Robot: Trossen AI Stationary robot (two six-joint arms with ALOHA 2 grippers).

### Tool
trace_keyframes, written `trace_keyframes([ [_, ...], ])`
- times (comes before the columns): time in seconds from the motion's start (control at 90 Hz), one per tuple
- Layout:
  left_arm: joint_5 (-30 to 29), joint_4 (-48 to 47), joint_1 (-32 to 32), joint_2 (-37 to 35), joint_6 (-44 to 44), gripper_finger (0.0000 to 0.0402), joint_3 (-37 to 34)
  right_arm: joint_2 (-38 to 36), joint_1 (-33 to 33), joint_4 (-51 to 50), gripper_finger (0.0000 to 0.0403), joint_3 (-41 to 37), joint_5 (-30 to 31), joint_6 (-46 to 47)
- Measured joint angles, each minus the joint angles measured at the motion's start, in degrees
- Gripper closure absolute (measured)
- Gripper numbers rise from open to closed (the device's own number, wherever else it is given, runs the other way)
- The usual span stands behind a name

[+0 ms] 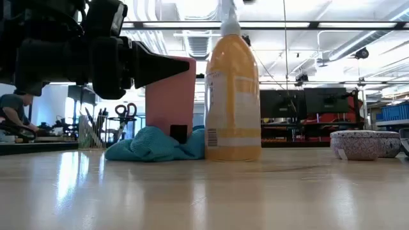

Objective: Apply microfiber cloth
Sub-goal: Wipe the front and back of the cellphone using the blue microfiber cloth

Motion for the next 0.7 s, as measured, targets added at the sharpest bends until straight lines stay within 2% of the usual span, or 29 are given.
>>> trace_keyframes([
  [0.067,0.0,-0.2,0.0,0.0,0.1,0.0389,0.0,0.9,3.2,-0.3,0.0136,1.5,-1.8,-1.4],
  [0.211,0.1,-0.7,0.0,0.0,-0.1,0.0389,0.2,2.8,8.9,-0.7,0.0141,1.4,-1.4,-5.3],
  [0.333,0.0,-0.8,0.0,0.0,-1.8,0.0389,0.4,5.0,12.5,-0.7,0.0144,1.3,-1.4,-3.8],
  [0.556,0.4,-3.4,-0.1,-0.1,1.6,0.0389,0.5,10.0,15.9,-0.7,0.0153,2.3,-1.2,0.7],
  [0.7,0.4,-4.1,0.0,-0.1,2.1,0.0389,0.5,13.5,16.5,-0.8,0.0162,2.6,-1.7,0.3],
])
